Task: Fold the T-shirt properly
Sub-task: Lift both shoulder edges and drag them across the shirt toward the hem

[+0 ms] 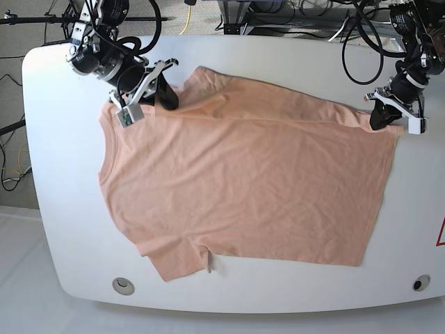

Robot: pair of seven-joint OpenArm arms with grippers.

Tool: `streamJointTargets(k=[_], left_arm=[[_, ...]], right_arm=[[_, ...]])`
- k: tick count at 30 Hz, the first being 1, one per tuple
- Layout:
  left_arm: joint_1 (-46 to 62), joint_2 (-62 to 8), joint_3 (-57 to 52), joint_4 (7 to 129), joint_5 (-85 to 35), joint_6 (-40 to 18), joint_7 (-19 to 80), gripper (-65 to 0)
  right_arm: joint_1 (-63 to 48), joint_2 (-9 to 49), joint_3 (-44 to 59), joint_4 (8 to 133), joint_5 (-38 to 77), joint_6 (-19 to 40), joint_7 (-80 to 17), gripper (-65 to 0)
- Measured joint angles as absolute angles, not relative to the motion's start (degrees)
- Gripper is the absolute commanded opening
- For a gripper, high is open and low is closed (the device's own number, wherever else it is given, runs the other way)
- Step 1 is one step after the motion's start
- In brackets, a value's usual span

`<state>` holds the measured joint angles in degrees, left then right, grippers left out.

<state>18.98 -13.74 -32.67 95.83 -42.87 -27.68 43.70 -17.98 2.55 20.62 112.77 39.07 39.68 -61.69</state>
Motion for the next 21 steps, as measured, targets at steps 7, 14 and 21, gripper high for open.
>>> streamJointTargets(k=[7,14,21], left_arm=[[15.81,-13.69,-32.67,95.81,-42.68,-27.7,43.83,-64.9],[12.25,-13.69,-32.67,95.77,-42.68,-27.68,43.81,-64.9],[8.38,-13.69,-32.67,91.48,-42.92,-27.75,43.75,-64.9]], right_arm=[[-12.12,2.68,20.64,112.64,39.03,39.64,-61.76,-65.0],[-6.22,3.09,20.64,109.1,39.0,39.68,-61.67,-65.0],[-2.61,3.84,20.64,102.56,38.81,39.62,-61.73,-65.0]])
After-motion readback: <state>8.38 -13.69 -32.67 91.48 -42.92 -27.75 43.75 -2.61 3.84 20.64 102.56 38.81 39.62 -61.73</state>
